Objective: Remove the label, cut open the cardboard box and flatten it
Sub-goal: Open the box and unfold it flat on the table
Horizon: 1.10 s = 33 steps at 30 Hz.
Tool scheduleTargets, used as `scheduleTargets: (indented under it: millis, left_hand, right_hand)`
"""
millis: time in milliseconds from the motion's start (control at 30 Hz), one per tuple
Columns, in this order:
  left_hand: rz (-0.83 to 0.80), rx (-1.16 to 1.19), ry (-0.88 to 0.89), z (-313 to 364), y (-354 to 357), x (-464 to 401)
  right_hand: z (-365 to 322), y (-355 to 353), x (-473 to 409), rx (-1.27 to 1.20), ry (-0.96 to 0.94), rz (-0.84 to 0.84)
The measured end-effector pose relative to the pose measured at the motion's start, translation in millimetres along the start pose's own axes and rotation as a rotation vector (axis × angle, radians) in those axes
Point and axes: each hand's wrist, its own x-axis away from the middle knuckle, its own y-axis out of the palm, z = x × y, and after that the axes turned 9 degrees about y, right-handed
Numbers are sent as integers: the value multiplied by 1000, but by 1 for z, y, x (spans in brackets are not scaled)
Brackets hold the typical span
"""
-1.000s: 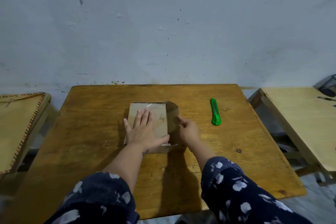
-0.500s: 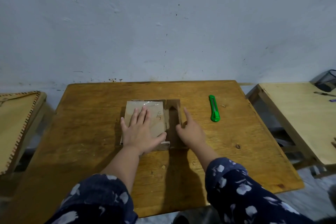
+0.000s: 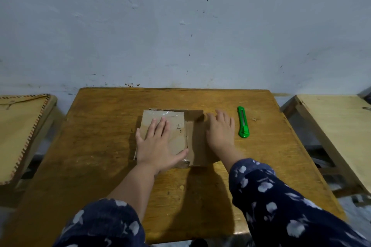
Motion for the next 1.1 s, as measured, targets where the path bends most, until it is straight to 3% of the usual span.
scheduleTargets:
  millis: [67, 133, 200, 333, 400, 500, 600, 733, 800, 967, 1100]
  left_hand:
    - [2, -3, 5, 0, 0, 1]
    - [-15, -2, 22, 0, 0, 1]
    - [-49, -12, 72, -4, -3, 0]
    - [-159, -104, 248, -23, -20, -8]
    - [-135, -141, 281, -30, -24, -9]
    - [-22, -74, 146, -34, -19, -1]
    - [2, 181, -75, -35, -10, 16]
    - [-50, 494, -96, -37, 1, 36]
    - [-40, 547, -61, -37, -1, 44]
    - [-92, 616, 21, -43, -4, 59]
    - [-108, 632, 51, -46, -2, 71]
  right_hand:
    - [-17, -4, -15, 69, -134, 48]
    - [-30, -4, -25, -21, -139, -41]
    - [-32, -6, -28, -128, -57, -111]
    - [-18, -15, -15, -119, 99, -126]
    - [-8, -16, -2, -170, 175, -136]
    - [3, -15, 21, -301, 291, -172]
    - [7, -15, 44, -461, 402, -211]
    - [3, -11, 82, -520, 506, -178]
    - [-2, -12, 100, -502, 480, -125]
    - [-12, -23, 119, -147, 74, 32]
    - [-16, -27, 117, -43, 43, 57]
